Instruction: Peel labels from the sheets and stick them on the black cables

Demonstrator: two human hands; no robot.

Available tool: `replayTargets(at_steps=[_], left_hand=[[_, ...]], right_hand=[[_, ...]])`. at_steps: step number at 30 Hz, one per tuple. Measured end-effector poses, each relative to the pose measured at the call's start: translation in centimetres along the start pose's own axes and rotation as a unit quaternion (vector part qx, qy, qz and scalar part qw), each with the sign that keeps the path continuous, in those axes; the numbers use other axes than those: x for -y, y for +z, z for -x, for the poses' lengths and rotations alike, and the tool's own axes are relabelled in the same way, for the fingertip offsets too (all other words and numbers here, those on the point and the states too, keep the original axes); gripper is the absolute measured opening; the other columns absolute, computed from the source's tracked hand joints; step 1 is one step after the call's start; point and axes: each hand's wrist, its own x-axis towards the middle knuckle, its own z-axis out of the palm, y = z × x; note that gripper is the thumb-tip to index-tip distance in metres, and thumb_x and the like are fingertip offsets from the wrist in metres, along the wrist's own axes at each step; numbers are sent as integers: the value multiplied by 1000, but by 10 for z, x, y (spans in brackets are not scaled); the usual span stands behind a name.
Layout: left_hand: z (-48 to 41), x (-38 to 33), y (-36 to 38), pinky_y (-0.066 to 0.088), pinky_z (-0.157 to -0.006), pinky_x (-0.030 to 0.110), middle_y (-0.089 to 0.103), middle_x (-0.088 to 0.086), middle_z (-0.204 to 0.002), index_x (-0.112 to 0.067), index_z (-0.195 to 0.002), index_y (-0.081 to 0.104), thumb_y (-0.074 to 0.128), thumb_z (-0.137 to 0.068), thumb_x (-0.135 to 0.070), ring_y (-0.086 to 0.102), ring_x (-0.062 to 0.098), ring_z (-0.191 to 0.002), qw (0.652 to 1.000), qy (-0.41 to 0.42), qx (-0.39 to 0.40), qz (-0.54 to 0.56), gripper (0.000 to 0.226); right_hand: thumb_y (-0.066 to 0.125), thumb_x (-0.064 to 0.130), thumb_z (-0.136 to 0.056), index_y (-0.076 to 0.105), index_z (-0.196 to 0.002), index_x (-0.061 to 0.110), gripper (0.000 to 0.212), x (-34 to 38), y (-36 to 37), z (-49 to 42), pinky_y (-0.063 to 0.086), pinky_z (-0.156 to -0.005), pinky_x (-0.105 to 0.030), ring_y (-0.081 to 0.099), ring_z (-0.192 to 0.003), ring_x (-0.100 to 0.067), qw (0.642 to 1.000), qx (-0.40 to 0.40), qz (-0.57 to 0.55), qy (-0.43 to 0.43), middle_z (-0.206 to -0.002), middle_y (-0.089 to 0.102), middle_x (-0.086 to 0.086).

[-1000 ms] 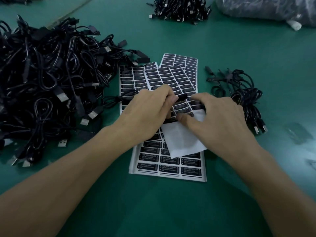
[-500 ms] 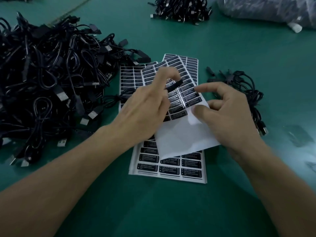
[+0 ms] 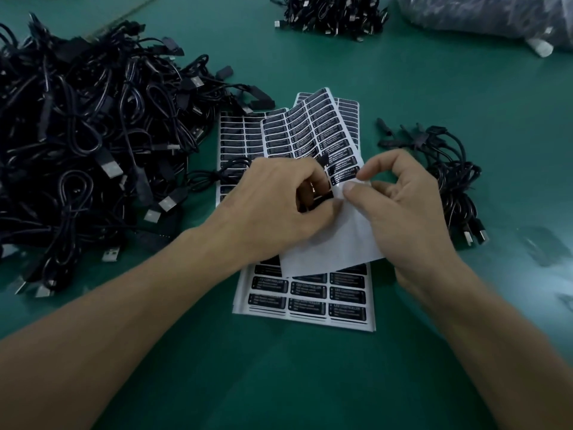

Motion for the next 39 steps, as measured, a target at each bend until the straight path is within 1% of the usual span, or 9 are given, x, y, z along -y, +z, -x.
replayTargets(at_steps=[4, 10, 16, 22, 26, 29, 31, 36, 39], left_hand=[[1, -1, 0, 54, -62, 27, 68, -11, -69, -18, -88, 74, 76, -85, -29, 64, 6, -65, 999, -25, 0, 24, 12], [0, -2, 1, 53, -60, 24, 66, -14, -66, -21, -84, 73, 77, -85, -31, 62, 3, -63, 998, -46, -3, 34, 11], [0, -1, 1, 53, -58, 21, 69, -12, -66, -22, -83, 74, 77, -86, -29, 64, 3, -61, 996, -63, 5, 59, 8], [-2, 0, 0, 55, -62, 29, 72, -11, -72, -22, -81, 75, 74, -89, -25, 67, 8, -64, 994, -72, 19, 84, 8], [-2, 0, 1, 50, -55, 16, 71, -16, -71, -23, -80, 74, 72, -90, -21, 65, 3, -61, 992, -82, 15, 96, 11], [-2, 0, -1, 48, -55, 12, 71, -12, -68, -23, -77, 73, 71, -88, -17, 64, 6, -60, 992, -87, -5, 95, 13], [-3, 0, -3, 49, -53, 14, 70, -9, -65, -22, -73, 72, 71, -86, -15, 63, 10, -57, 991, -90, -30, 95, 15], [-3, -1, -6, 45, -47, 23, 67, -7, -60, -25, -64, 69, 70, -81, -15, 52, 9, -46, 985, -92, -92, 113, 20], [-3, -3, -4, 46, -47, 21, 67, -11, -58, -24, -66, 70, 71, -82, -16, 56, 10, -47, 984, -91, -107, 112, 18]], right_hand=[[70, 10, -91, 55, -82, 23, 21, 0, 0, 1, 42, -59, -34, 50, -65, -20, 1000, 7, -7, 10, -66, 59, -8], [71, 7, -89, 58, -76, 22, 24, 3, 4, 3, 53, -79, -53, 60, -95, -53, 999, 5, -27, 16, -92, 67, -31], [72, 5, -88, 59, -71, 25, 29, 5, 5, 4, 52, -88, -59, 64, -80, -38, 999, -10, -30, 17, -81, 68, -23], [69, 3, -89, 59, -68, 26, 33, 1, 4, 1, 44, -75, -43, 52, -76, -25, 999, -17, -41, 17, -77, 60, -15], [68, 3, -88, 55, -74, 23, 28, 0, 4, 1, 41, -64, -37, 47, -68, -21, 999, -25, -34, 16, -73, 58, -10], [68, 11, -82, 50, -76, 24, 24, 0, 0, 2, 33, -49, -20, 37, -50, -6, 996, -58, 64, -32, -53, 48, 10], [67, 19, -79, 49, -76, 26, 20, 2, 0, 5, 28, -45, -11, 33, -44, -4, 981, -76, 158, -82, -51, 47, 9], [67, 32, -82, 50, -85, 27, 18, 5, 1, 10, 35, -47, -23, 38, -49, -6, 942, -34, 320, -97, -61, 41, 12], [66, 44, -77, 50, -91, 29, 26, 7, 0, 12, 33, -58, -23, 45, -69, -15, 908, -40, 401, -116, -74, 45, 10]])
